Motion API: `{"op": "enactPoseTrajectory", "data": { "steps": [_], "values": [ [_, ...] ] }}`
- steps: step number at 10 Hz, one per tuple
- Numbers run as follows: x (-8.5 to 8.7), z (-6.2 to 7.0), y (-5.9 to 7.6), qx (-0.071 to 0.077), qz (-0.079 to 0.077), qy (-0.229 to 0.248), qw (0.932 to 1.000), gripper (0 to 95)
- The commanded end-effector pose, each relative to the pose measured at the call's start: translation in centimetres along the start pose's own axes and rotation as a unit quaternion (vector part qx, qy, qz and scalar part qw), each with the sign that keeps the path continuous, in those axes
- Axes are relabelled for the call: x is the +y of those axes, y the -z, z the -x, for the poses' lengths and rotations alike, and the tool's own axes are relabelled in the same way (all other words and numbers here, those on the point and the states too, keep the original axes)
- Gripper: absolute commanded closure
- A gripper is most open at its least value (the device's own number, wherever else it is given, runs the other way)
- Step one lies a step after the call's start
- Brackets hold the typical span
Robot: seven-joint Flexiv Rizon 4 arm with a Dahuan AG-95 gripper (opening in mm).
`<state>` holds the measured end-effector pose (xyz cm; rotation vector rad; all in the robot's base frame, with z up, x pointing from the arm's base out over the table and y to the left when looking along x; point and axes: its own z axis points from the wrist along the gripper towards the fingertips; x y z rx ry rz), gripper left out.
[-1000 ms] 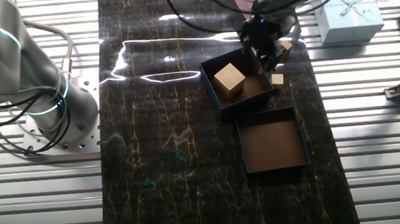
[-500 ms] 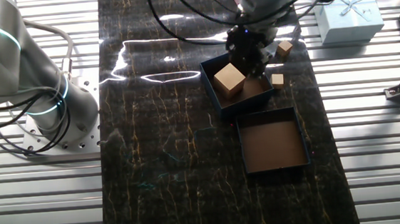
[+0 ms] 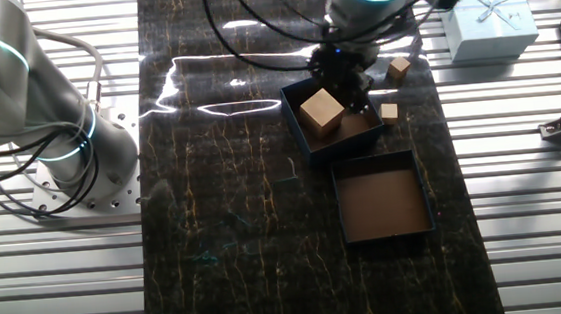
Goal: Take everything out of the gift box
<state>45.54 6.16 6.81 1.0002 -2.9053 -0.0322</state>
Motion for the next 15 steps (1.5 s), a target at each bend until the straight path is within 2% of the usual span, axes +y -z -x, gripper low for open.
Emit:
{"op": "enactPoseTrajectory", "data": {
  "steps": [1,6,8,9,11,12,14,15],
  "values": [
    [0.1,-0.2,-0.4,-0.002,-0.002,0.004,1.0000,19.0],
    [-0.1,-0.4,-2.0,-0.018,-0.015,0.018,0.9996,19.0],
    [0.0,-0.6,-2.6,-0.025,-0.021,0.007,0.9995,57.0],
    [0.0,-0.6,-2.7,-0.023,-0.023,0.002,0.9995,95.0],
    [0.0,-0.6,-2.5,-0.020,-0.023,-0.002,0.9995,95.0],
    [-0.1,-0.7,-1.7,-0.013,-0.023,-0.008,0.9996,95.0],
    [-0.5,-0.5,0.3,-0.005,-0.016,-0.020,0.9997,95.0],
    [-1.3,0.5,2.3,0.001,-0.013,-0.023,0.9996,95.0]
  ]
}}
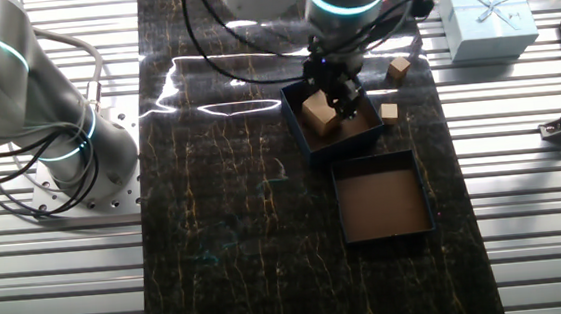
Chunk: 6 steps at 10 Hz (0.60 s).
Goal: Take everything out of the gift box
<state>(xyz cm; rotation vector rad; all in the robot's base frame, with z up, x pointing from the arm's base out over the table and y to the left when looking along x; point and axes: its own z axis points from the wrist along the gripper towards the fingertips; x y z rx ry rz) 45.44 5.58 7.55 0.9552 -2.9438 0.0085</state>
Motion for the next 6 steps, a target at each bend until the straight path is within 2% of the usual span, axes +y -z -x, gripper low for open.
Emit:
{"op": "enactPoseTrajectory", "data": {
  "steps": [1,2,4,5,6],
  "values": [
    [-1.7,2.2,2.9,0.011,0.001,-0.008,0.9999,95.0],
    [-2.3,3.4,3.8,0.013,-0.002,-0.009,0.9999,95.0],
    [-3.9,7.1,6.3,0.019,-0.013,0.000,0.9997,95.0],
    [-4.5,9.4,7.2,0.019,-0.022,0.003,0.9996,95.0],
    [-4.7,10.3,7.4,0.017,-0.026,0.005,0.9995,95.0]
  ]
}}
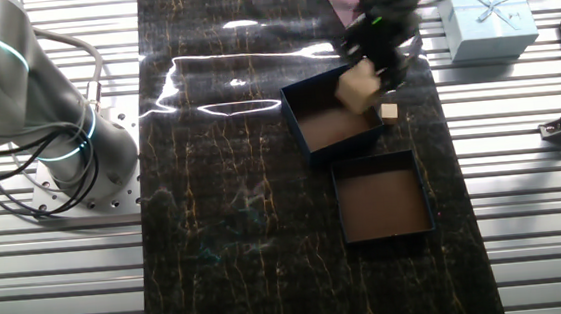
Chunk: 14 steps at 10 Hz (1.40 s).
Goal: Take everything out of the gift box
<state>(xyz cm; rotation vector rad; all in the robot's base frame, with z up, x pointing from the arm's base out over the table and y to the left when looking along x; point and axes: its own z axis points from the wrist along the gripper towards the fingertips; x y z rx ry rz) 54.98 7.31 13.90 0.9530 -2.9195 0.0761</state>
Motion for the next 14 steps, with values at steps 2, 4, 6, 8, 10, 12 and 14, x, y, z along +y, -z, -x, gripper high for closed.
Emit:
{"op": "enactPoseTrajectory", "data": {
  "steps": [2,4,6,8,10,12,14],
  "values": [
    [-0.6,2.9,-0.5,-0.030,-0.025,0.004,0.9992,95.0],
    [-0.7,2.8,-2.1,-0.050,-0.027,0.002,0.9984,95.0],
    [-0.3,3.0,-3.4,-0.074,-0.032,-0.006,0.9967,95.0],
    [-0.1,3.1,-3.8,-0.086,-0.035,0.001,0.9957,76.0],
    [-0.1,3.1,-3.8,-0.084,-0.034,0.014,0.9958,57.0],
    [-0.5,2.9,-3.6,-0.075,-0.032,0.036,0.9960,19.0],
    [-0.6,2.9,-2.8,-0.057,-0.026,0.036,0.9974,38.0]
  ]
}}
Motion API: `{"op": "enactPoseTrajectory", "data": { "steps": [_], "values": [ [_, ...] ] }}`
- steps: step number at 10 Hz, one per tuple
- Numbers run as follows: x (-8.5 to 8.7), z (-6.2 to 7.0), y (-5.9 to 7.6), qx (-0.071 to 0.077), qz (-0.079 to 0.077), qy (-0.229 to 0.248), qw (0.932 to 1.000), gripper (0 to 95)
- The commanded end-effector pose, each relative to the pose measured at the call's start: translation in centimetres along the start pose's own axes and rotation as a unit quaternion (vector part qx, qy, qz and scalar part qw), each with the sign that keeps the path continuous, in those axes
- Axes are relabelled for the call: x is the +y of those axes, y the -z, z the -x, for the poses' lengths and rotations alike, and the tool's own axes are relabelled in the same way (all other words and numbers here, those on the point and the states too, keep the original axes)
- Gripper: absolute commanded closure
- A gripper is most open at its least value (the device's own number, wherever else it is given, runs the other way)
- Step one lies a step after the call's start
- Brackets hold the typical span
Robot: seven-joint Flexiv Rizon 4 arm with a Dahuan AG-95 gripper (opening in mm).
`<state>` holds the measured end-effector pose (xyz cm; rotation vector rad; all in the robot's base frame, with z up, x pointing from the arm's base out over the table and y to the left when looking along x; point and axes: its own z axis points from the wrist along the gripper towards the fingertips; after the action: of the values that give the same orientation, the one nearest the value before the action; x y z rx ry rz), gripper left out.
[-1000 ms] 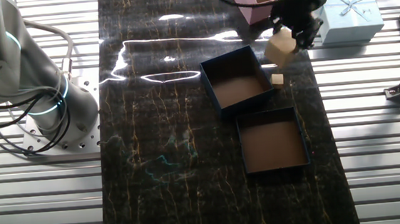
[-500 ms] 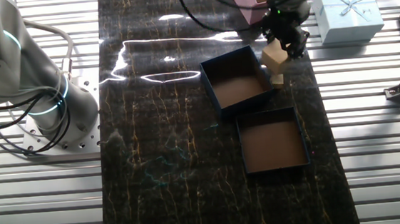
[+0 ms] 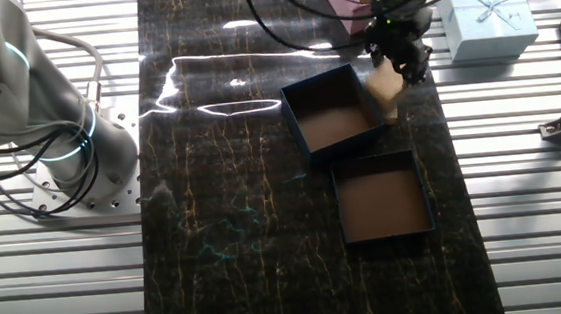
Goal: Take everything out of the gift box
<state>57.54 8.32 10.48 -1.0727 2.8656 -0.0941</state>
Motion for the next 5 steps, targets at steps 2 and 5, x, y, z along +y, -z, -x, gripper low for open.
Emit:
{"op": "enactPoseTrajectory", "data": {
  "steps": [2,5],
  "values": [
    [-0.5,-0.1,1.9,0.045,0.029,-0.032,0.9980,38.0],
    [-0.5,-0.5,5.4,0.109,0.052,-0.112,0.9864,95.0]
  ]
}}
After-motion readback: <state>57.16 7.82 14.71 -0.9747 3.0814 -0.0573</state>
